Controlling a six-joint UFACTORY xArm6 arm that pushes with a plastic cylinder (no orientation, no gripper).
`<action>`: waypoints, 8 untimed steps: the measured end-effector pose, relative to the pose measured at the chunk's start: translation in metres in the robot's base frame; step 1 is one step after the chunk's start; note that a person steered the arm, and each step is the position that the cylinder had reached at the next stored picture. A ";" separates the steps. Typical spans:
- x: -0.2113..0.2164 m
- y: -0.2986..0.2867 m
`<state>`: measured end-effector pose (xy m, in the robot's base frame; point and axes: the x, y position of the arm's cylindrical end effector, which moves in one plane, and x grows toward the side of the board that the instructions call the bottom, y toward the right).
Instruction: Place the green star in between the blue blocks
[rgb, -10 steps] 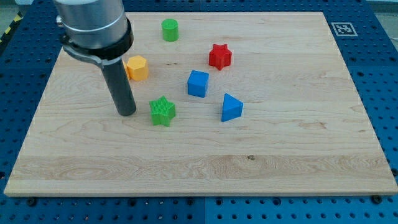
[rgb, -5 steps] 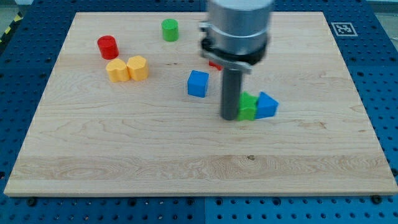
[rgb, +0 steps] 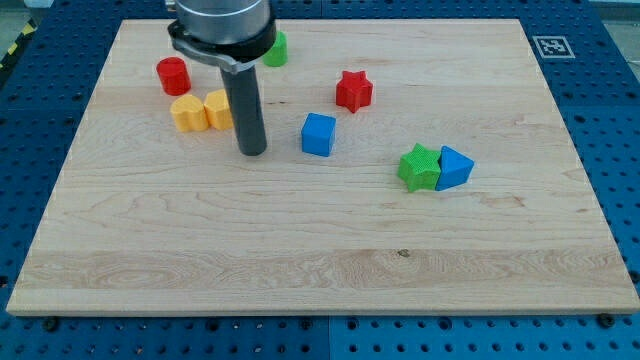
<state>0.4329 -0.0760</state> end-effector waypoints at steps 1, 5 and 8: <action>-0.001 0.038; -0.028 0.061; -0.018 0.156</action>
